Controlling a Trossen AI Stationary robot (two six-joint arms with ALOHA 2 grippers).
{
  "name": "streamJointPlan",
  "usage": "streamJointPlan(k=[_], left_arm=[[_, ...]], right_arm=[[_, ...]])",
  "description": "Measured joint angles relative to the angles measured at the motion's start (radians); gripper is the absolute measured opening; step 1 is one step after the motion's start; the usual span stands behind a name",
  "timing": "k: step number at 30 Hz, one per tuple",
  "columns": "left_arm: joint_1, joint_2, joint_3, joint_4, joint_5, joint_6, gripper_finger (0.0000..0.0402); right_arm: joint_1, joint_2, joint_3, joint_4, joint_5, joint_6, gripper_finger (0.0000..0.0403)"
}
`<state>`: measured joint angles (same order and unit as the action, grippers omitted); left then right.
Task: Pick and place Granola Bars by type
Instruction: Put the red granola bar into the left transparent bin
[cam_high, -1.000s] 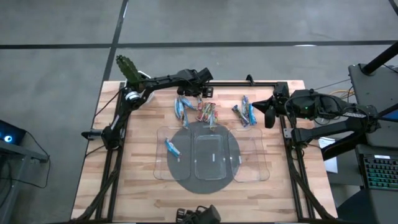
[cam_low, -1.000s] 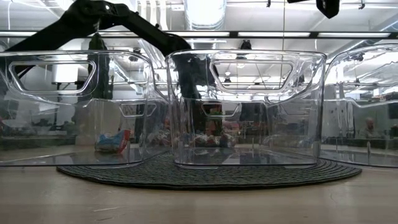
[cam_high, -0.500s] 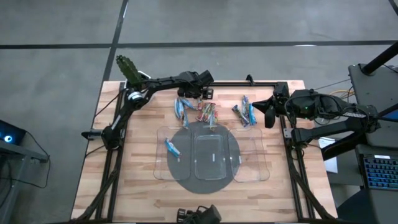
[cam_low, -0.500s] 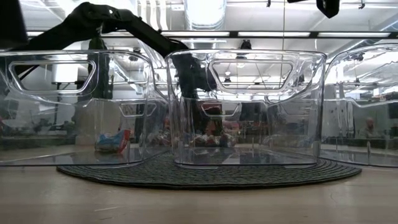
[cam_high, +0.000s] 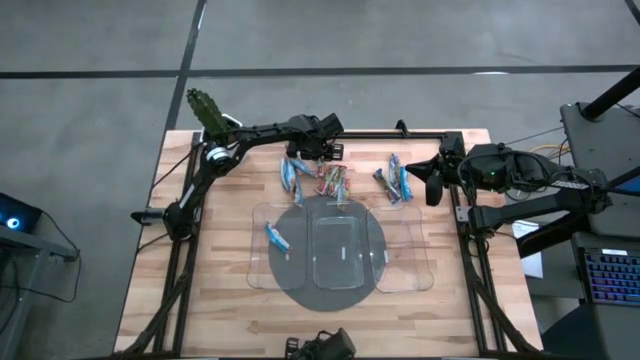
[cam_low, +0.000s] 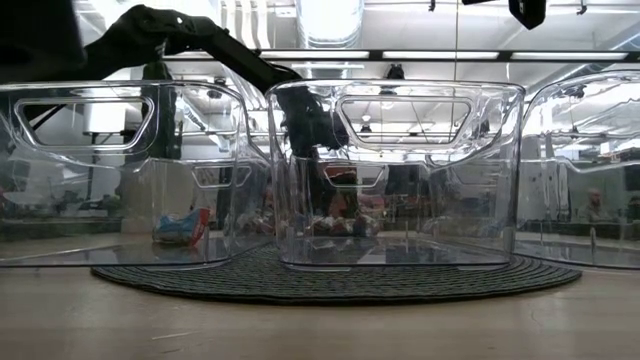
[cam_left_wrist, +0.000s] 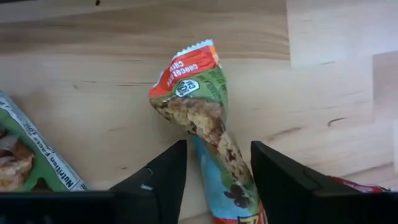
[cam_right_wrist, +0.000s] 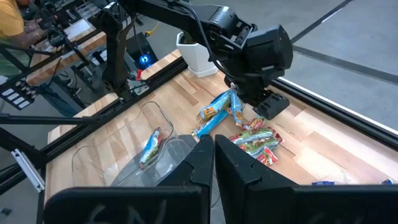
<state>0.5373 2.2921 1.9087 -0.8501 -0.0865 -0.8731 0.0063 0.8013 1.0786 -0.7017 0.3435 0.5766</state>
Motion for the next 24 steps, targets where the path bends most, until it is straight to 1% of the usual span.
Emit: streamJointPlan(k=[10, 18, 24], left_arm=[[0.002, 0.0, 0.0, 0.001, 0.037, 0.001, 0.0114], [0.002, 0.0, 0.0, 0.0, 0.047, 0.006, 0.0068], [0.002, -0.001, 0.0, 0.004, 0.047, 0.018, 0.0055]], right_arm=[[0.0, 0.0, 0.0, 0.0, 0.0, 0.0, 0.0008], [0.0, 0.0, 0.0, 0.0, 0.0, 0.0, 0.0008], [0.0, 0.0, 0.0, 0.0, 0.0, -0.003, 0.0008]])
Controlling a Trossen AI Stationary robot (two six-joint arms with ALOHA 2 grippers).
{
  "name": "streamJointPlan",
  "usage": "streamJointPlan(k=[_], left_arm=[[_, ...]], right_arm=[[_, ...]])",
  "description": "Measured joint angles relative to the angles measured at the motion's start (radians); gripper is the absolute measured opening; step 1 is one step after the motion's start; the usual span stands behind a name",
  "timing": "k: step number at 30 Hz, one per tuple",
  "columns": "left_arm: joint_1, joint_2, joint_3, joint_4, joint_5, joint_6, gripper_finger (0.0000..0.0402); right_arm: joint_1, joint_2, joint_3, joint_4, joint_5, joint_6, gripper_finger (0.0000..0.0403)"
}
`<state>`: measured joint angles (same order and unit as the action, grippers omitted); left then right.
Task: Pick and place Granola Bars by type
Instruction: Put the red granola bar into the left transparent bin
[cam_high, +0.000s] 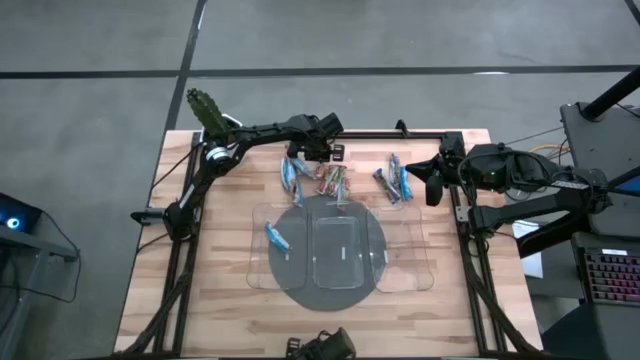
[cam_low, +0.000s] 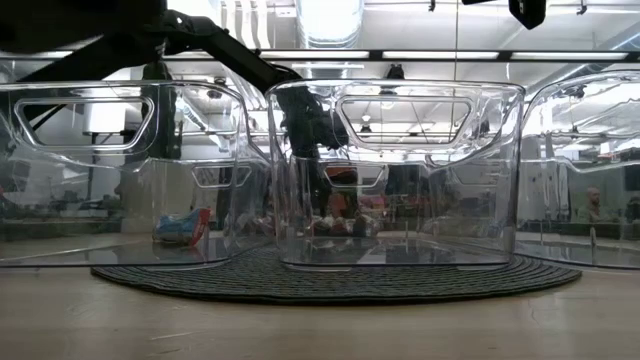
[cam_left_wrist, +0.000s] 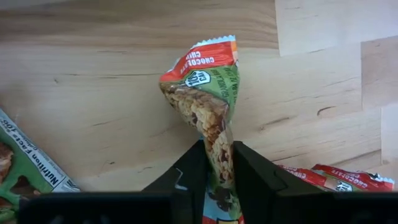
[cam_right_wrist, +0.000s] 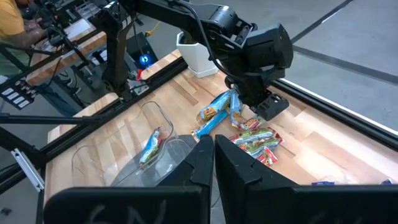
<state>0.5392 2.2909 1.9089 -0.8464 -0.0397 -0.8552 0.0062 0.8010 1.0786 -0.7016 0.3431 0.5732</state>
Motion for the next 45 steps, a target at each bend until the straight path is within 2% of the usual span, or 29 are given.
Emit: streamJointPlan(k=[9, 19, 21, 31, 37, 45], left_arm=[[0.0, -0.004, 0.093, -0.034, 0.025, 0.059, 0.0055], [0.0, -0.006, 0.416, -0.248, 0.023, 0.231, 0.0055], [0.0, -0.018, 0.448, -0.268, 0.023, 0.27, 0.0055], [-0.026, -0.24, 0.299, -0.359, 0.073, 0.403, 0.0055], [-0.107, -0.371, 0.243, -0.417, 0.084, 0.51, 0.0055], [-0.26, -0.554, 0.064, -0.435, 0.161, 0.551, 0.0055]], right_arm=[[0.0, 0.0, 0.0, 0.0, 0.0, 0.0, 0.0008], [0.0, 0.0, 0.0, 0.0, 0.0, 0.0, 0.0009], [0.0, 0.0, 0.0, 0.0, 0.0, 0.0, 0.0008], [0.0, 0.0, 0.0, 0.001, 0.001, 0.001, 0.0008], [0.0, -0.001, 0.0, 0.002, 0.005, 0.0, 0.0009], [0.0, 0.0, 0.0, 0.001, 0.005, -0.003, 0.0009]])
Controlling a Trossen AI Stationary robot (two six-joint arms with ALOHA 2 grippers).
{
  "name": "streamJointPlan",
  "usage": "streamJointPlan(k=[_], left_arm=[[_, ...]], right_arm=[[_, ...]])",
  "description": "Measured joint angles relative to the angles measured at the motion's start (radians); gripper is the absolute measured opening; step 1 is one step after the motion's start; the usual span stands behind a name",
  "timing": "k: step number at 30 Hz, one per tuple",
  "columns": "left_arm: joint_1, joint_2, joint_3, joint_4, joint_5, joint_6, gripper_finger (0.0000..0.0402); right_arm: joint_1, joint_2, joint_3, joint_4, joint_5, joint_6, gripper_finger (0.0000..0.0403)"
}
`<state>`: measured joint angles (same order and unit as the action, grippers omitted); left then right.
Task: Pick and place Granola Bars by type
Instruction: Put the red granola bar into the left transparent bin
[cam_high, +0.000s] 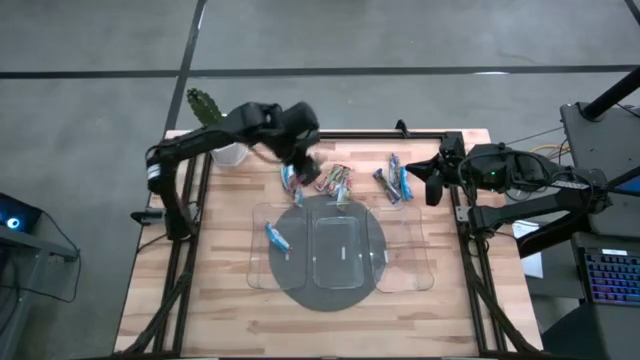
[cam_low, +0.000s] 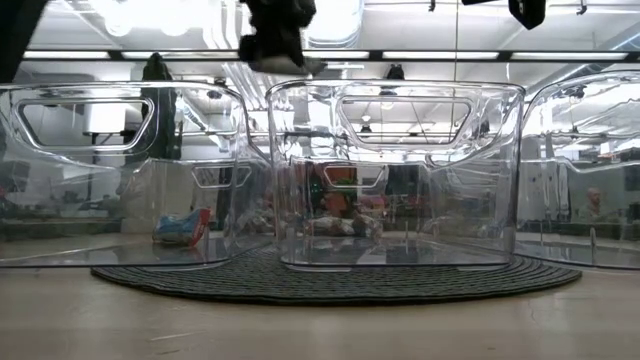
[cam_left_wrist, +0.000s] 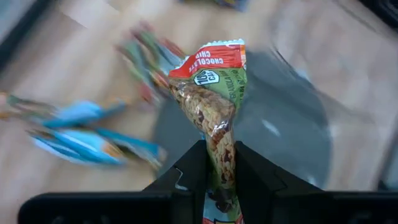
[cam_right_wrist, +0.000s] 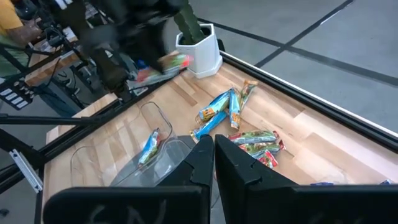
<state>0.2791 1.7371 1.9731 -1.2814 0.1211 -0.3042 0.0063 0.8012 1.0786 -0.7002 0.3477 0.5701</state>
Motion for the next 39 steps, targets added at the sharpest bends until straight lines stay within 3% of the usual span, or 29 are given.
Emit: streamJointPlan(k=[5, 10, 20, 29, 39], left_arm=[[-0.103, -0.107, -0.14, -0.018, 0.084, -0.005, 0.0055], [-0.19, -0.196, -0.302, -0.019, 0.088, -0.01, 0.0055], [-0.245, -0.225, -0.599, 0.14, 0.079, 0.016, 0.0055], [-0.245, -0.221, -0.732, 0.217, 0.104, 0.047, 0.0063], [-0.245, -0.221, -0.737, 0.243, 0.11, 0.067, 0.015]], right_arm=[[0.0, 0.004, 0.0, 0.002, -0.002, 0.002, 0.0008], [0.0, 0.011, 0.0, 0.003, -0.004, 0.005, 0.0008], [0.0, 0.029, 0.0, 0.003, -0.005, 0.015, 0.0008], [0.0, 0.044, 0.0, 0.003, -0.007, 0.04, 0.0008], [0.0, 0.047, 0.0, 0.002, -0.007, 0.042, 0.0008]])
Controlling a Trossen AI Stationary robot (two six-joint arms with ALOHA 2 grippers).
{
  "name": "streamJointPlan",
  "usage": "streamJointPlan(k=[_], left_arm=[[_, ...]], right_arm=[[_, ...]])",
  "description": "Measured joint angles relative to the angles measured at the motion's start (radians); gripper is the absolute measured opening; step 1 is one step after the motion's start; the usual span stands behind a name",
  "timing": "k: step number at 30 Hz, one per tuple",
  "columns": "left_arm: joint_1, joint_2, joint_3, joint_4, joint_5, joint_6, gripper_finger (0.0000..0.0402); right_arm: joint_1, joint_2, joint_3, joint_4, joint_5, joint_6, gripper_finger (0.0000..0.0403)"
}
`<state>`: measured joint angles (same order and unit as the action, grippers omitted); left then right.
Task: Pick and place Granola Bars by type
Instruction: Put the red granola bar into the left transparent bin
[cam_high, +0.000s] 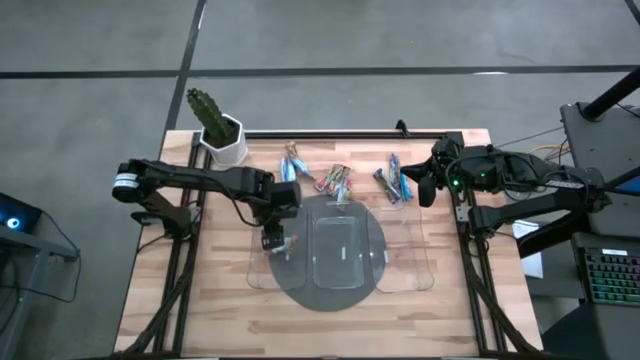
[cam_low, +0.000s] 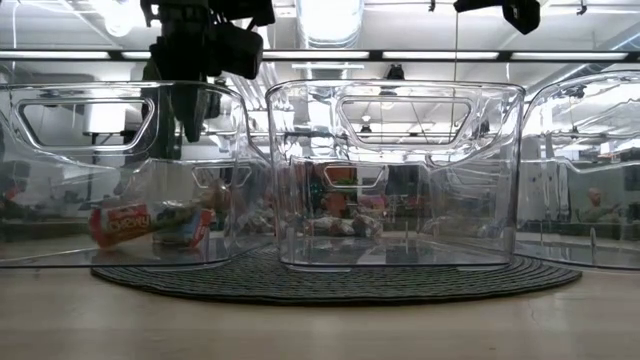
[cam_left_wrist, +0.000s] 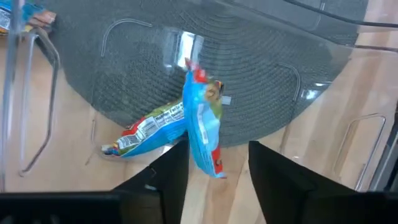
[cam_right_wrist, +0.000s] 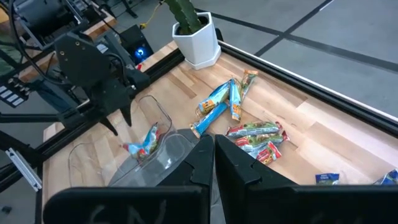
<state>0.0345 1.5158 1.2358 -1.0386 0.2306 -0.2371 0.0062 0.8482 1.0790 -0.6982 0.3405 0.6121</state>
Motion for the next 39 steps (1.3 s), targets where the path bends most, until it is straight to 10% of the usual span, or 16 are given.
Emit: streamJointPlan(k=[8, 18, 39], left_arm=[[0.0, 0.0, 0.033, 0.0, 0.037, -0.001, 0.0148], [0.0, -0.015, 0.163, -0.001, 0.04, 0.026, 0.0007], [0.009, -0.468, 0.221, 0.389, -0.226, 0.07, 0.0]], right_arm=[[0.0, 0.0, 0.0, 0.0, 0.0, -0.001, 0.0008], [0.0, 0.003, 0.014, 0.005, -0.005, -0.052, 0.0008], [-0.159, 0.312, 0.476, -0.21, -0.13, -0.38, 0.0008]])
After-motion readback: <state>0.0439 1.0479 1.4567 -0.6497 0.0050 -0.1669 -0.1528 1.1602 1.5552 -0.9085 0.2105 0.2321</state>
